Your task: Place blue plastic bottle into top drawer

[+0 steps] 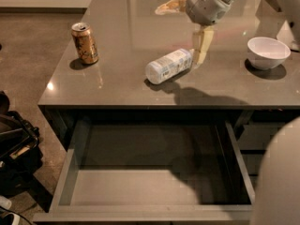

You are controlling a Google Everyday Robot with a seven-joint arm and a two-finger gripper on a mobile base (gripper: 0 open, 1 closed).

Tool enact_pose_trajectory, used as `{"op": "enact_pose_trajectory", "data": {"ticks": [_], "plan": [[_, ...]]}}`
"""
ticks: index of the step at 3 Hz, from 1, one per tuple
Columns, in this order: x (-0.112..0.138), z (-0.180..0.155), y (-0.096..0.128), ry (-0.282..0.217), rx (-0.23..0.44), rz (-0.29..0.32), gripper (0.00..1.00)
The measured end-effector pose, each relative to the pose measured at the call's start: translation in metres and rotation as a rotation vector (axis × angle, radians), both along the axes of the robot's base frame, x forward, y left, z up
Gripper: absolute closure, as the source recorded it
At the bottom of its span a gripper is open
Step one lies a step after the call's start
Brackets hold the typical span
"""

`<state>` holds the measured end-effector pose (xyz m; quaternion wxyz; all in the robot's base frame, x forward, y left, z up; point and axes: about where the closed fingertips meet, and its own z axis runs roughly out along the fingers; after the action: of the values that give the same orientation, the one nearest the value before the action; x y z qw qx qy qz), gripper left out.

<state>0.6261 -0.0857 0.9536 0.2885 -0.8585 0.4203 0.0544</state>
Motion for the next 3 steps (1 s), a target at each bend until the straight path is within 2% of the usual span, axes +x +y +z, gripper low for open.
{"op": "enact_pose_trajectory", "data": {"ticks": [1, 3], "plan": [[0.017, -0.016, 0.0, 0.006, 0.045, 0.037, 0.0], [0.034, -0.068, 0.023, 0.089, 0.198, 0.104, 0.0]]}}
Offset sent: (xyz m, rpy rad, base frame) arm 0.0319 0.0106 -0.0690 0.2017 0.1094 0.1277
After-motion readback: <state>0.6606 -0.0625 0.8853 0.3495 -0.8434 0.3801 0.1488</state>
